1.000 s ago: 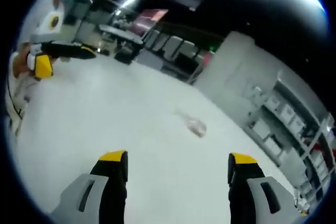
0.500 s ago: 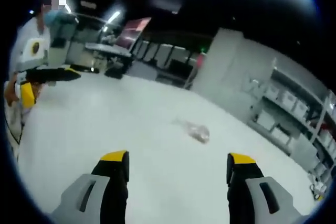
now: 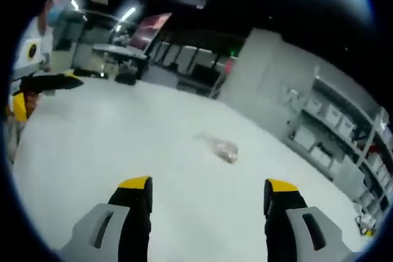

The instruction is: Open the resealable bag by pulling the two sides of the seal apart until the entire bag opening is separated and visibly accessible.

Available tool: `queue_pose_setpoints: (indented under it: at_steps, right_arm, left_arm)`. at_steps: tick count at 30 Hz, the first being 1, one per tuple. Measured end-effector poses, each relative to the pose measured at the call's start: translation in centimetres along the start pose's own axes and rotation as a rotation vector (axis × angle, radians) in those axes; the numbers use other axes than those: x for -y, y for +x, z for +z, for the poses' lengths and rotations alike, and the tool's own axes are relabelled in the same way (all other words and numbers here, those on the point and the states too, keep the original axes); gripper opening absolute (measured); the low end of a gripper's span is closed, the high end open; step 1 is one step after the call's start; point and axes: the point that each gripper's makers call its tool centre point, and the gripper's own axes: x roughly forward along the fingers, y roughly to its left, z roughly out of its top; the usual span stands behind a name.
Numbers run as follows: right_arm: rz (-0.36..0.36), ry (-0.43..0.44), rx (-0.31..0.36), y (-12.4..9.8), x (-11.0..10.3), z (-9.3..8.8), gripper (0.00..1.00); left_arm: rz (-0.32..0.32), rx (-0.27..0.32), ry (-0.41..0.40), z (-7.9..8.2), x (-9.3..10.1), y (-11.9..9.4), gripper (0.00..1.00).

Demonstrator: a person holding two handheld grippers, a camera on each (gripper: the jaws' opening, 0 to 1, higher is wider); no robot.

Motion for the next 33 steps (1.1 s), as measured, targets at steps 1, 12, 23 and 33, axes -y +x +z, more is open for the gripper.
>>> queue_pose_setpoints:
  at_steps: [1,12,23,33]
  right_arm:
    - [0.004,-0.018,-0.003,0.1,-0.1,0.0,0.74]
    - [0.009,-0.171,-0.034,0.9,0.3,0.9,0.74]
    - [0.028,-0.316,-0.044,2.6,0.4,1.5,0.74]
    - [0.013,-0.34,-0.033,3.4,0.7,1.8,0.74]
  left_arm:
    - [0.0,0.0,0.001,0.0,0.0,0.0,0.92]
    - [0.007,0.002,0.002,0.0,-0.3,-0.2,0.92]
    - [0.012,0.001,0.002,0.0,-0.7,-0.4,0.92]
    - [0.012,0.005,0.003,0.2,-0.8,-0.4,0.92]
